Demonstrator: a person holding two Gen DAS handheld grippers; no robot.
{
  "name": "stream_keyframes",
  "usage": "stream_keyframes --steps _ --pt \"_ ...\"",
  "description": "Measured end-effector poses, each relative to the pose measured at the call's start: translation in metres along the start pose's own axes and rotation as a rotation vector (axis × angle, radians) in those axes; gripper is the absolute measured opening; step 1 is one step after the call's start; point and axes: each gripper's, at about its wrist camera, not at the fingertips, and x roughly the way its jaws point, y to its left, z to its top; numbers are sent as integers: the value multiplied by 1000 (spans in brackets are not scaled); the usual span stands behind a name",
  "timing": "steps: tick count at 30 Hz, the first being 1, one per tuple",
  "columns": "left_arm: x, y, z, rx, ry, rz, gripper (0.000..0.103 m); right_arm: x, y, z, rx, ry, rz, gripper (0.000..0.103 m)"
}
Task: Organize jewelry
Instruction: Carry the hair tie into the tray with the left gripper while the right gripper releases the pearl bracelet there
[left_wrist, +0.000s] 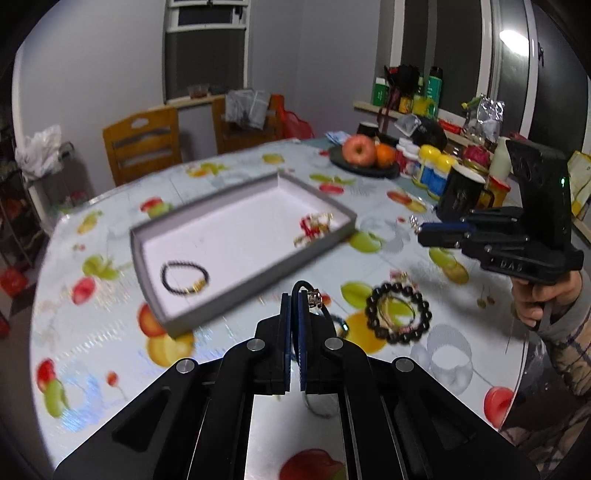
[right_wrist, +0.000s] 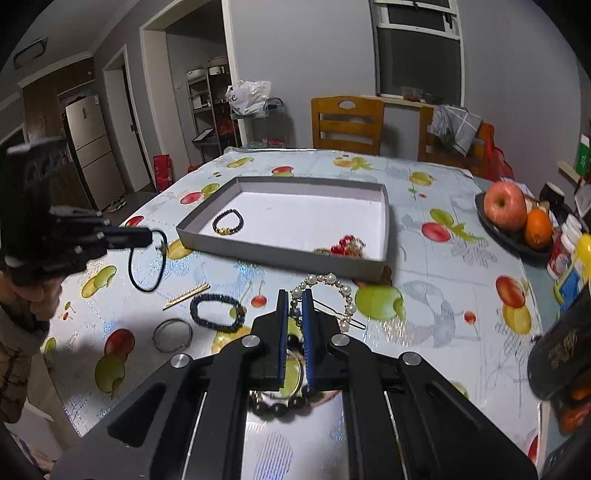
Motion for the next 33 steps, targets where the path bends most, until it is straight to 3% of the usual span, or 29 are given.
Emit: stream_keyframes --steps 8,18,26,33 --pt "8 22 33 -10 -34 28 4 15 -3 35 -26 -13 11 7" --pt "70 55 51 -97 1 20 4 81 -24 83 22 61 72 7" --pt "103 76 43 -151 42 43 4 145 -48 92 102 166 98 7" --pt "126 86 36 -159 91 64 4 179 -44 88 115 233 100 7"
